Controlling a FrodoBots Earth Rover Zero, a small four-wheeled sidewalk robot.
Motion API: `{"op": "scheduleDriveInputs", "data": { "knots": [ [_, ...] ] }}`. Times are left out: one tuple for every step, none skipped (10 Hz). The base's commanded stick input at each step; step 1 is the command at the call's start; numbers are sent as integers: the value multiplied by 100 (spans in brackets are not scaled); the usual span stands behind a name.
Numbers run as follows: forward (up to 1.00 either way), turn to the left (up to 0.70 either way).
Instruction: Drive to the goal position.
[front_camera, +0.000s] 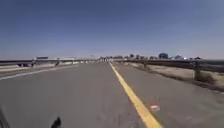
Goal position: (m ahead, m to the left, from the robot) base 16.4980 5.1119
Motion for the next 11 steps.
{"op": "scheduleDriveInputs", "data": {
  "knots": [
    [100, 0],
    [100, 0],
    [100, 0],
    [100, 0],
    [100, 0],
    [100, 0],
    [100, 0],
    [100, 0],
    [100, 0],
    [100, 0],
    [100, 0]
  ]
}}
